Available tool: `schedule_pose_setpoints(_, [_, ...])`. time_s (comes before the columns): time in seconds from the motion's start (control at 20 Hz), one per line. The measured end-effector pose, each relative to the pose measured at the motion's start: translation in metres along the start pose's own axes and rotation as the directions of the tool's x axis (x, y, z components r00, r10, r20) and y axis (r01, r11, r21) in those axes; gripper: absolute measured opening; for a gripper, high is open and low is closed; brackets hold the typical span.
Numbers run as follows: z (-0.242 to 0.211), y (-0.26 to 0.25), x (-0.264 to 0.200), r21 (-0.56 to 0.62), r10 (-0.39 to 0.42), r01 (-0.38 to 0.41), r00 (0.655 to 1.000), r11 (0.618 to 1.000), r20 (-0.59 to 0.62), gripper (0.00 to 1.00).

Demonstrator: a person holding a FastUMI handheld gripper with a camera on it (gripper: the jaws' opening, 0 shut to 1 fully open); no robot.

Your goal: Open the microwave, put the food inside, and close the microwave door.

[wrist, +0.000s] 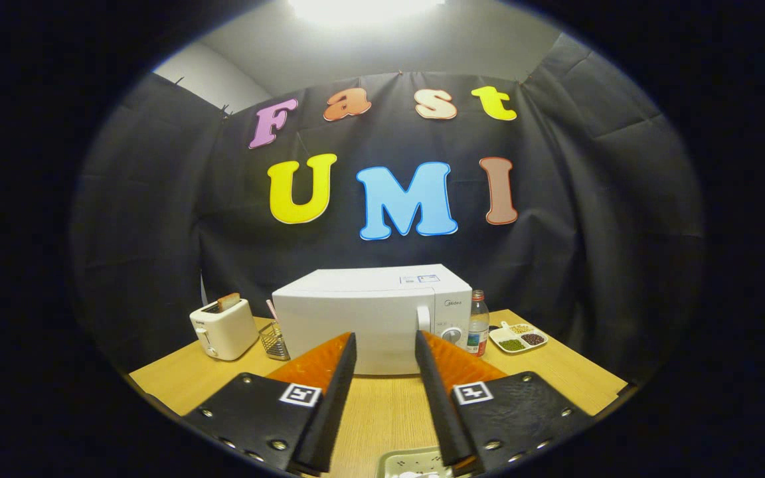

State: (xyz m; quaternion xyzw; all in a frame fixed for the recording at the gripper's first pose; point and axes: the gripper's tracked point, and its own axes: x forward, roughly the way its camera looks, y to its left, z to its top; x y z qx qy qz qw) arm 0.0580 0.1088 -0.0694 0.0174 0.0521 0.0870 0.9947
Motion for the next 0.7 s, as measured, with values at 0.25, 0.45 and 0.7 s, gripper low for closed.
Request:
schedule_pose_setpoints(0.25, [0.008,-0.010,-0.036,-0.033,-0.037,0.038,0.999,0.999,0.025,0.99])
schedule_pose_setpoints(0.45, [0.017,-0.017,-0.050,-0.033,-0.052,0.053,0.998,0.998,0.036,0.98])
schedule_pose_setpoints(0.7, [0.028,-0.027,-0.058,-0.052,-0.070,0.073,0.996,0.996,0.058,0.99])
